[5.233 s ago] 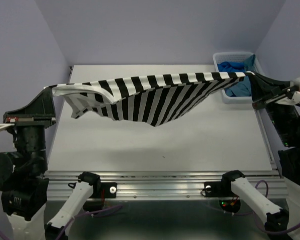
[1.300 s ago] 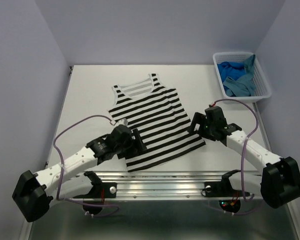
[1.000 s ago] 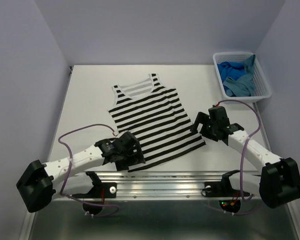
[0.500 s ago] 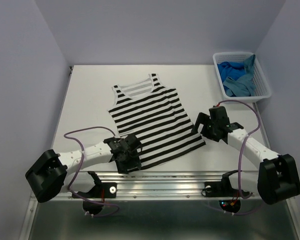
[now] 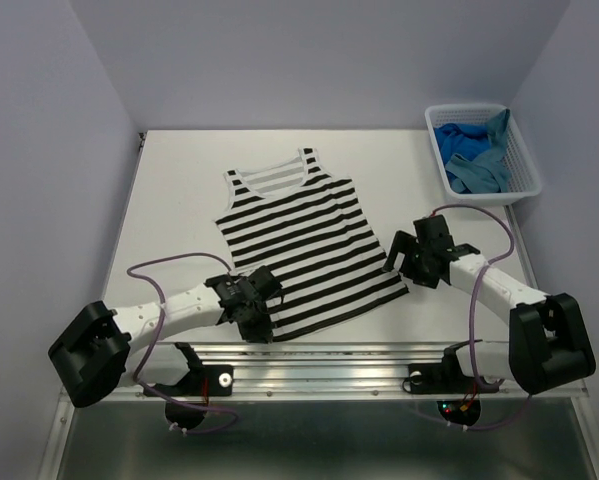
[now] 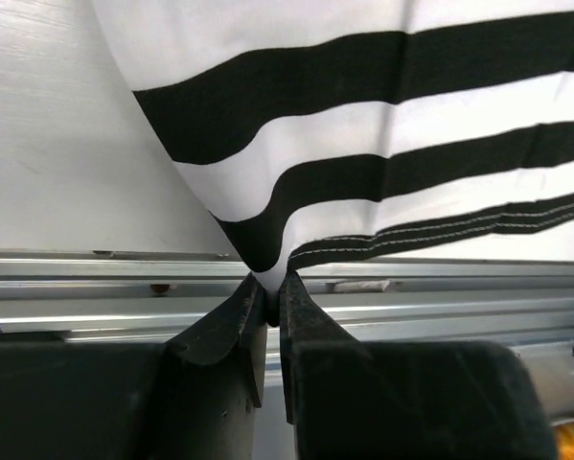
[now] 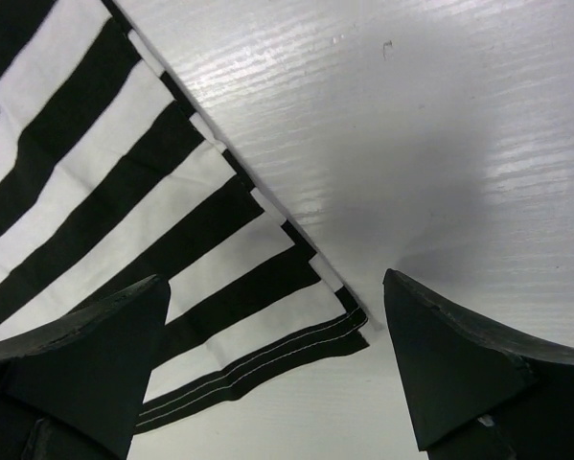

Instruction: Fold and stack the tank tops

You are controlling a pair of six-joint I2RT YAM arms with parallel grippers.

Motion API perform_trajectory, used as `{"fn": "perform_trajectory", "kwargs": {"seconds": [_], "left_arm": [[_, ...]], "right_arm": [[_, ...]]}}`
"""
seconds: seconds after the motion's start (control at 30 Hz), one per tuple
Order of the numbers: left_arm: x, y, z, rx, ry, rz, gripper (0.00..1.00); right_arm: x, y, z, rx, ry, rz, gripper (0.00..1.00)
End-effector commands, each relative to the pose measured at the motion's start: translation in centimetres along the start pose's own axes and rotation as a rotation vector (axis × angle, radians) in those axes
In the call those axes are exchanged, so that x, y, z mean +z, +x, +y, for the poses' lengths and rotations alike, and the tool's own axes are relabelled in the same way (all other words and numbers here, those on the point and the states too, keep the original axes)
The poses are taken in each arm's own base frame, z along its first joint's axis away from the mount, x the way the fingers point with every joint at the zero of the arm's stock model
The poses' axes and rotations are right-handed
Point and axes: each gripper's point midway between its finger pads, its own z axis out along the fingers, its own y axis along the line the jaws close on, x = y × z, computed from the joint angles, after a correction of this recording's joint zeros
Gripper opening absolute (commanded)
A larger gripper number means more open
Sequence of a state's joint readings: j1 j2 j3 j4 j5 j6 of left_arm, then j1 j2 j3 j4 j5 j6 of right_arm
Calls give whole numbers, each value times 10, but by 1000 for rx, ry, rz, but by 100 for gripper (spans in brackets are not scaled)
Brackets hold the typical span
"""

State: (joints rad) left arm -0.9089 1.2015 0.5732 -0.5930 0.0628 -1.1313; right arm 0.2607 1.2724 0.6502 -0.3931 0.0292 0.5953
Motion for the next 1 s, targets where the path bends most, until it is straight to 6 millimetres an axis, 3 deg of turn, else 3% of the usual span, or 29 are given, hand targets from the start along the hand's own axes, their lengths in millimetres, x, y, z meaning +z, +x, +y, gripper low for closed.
{"fn": "perform_trajectory", "kwargs": {"seconds": [0.0,0.23,0.37,0.4,0.53,0.67,0.77,0.97], "left_arm": [[-6,4,-5,-16,46,10,13],[-9,7,-9,-29,92,14,8],[-9,6,-9,-26,96,11,5],[-10,6,-10,-25,101,11,4],[-14,5,-14,-28,118,6,0],[-24,4,-23,-27,188,-5,0],[-32,7,-28,-22,246,3,0],[-54,9,-38,-4,361,-12,0]], "right_arm": [[5,13,-8,7,11,40,97],[4,33,-27,37,65,63,93],[8,41,-31,32,82,94,73],[8,43,-31,31,77,103,61],[3,46,-30,29,62,111,37],[-6,39,-29,15,52,76,20],[-13,26,-22,25,27,23,1],[-44,-12,-7,10,-23,-128,1]]}}
